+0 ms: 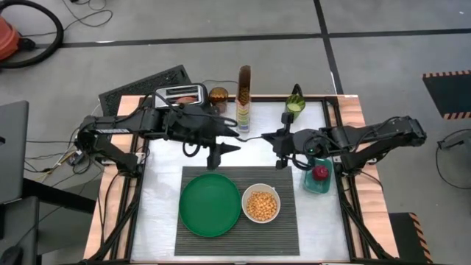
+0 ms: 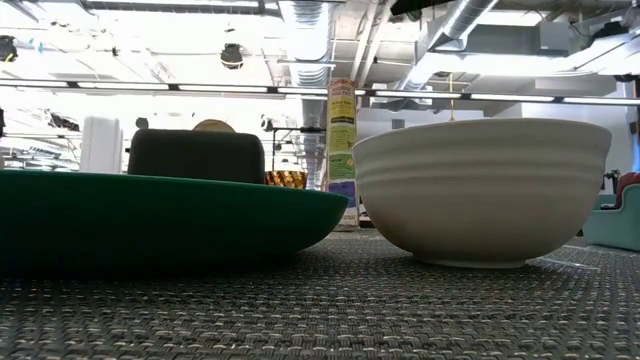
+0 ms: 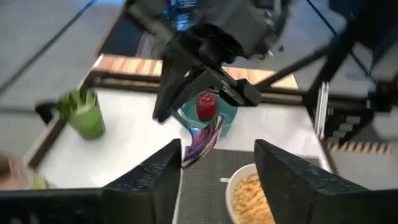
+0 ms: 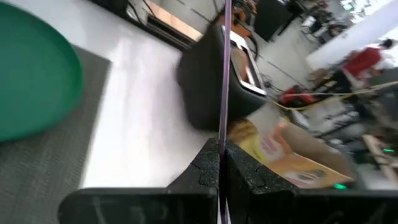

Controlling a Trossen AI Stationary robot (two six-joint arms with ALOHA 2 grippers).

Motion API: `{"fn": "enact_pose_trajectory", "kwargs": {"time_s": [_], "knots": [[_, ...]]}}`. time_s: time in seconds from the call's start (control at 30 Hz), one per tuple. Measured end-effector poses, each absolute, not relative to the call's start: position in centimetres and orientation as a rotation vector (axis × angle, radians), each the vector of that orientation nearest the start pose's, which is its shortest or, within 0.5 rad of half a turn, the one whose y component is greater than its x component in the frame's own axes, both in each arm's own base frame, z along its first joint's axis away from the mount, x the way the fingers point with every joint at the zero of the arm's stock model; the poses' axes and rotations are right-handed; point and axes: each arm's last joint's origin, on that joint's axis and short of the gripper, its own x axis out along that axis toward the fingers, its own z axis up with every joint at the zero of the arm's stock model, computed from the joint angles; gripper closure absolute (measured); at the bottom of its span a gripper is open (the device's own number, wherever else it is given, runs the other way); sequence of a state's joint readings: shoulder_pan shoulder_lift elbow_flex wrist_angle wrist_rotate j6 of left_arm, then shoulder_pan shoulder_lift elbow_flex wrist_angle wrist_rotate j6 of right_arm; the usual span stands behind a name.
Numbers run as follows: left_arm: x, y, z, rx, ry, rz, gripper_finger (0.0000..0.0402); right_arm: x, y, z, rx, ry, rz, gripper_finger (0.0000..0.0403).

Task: Arrange a breakfast setting
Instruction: Put the spoon beside the bowl on the mat

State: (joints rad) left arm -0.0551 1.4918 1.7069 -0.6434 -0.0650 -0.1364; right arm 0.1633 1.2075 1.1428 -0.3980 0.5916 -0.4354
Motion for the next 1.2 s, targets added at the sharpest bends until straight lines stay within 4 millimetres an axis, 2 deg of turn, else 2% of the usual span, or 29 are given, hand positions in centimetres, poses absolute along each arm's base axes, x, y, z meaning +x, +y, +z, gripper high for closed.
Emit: {"fn": "enact_pose_trajectory", "kwargs": {"time_s": [0.23, 0.53, 0.8, 0.97, 1.1, 1.2], "knots": [[31.3, -0.8, 43.7, -0.475, 0.396, 0.216, 0.0186, 25.1, 2.8, 35.5, -0.777, 0.587, -0.48, 0.0376], [31.6, 1.0, 44.4, -0.909, 0.215, 0.384, 0.0184, 25.1, 3.4, 35.2, -1.209, 0.808, -0.622, 0.0376], [31.6, 2.7, 44.0, -1.182, 0.183, 0.455, 0.0184, 25.8, 3.7, 34.5, -1.33, 0.934, -0.753, 0.0376], [32.7, 3.3, 42.6, -1.242, 0.282, 0.441, 0.0184, 26.0, 4.0, 34.6, -1.318, 0.937, -0.832, 0.0376], [33.4, 3.6, 40.9, -1.239, 0.368, 0.508, 0.0184, 26.0, 4.4, 34.6, -1.321, 0.936, -0.848, 0.0376], [33.6, 3.9, 40.8, -1.236, 0.368, 0.499, 0.0184, 26.0, 4.6, 34.6, -1.33, 0.933, -0.845, 0.0376]]}}
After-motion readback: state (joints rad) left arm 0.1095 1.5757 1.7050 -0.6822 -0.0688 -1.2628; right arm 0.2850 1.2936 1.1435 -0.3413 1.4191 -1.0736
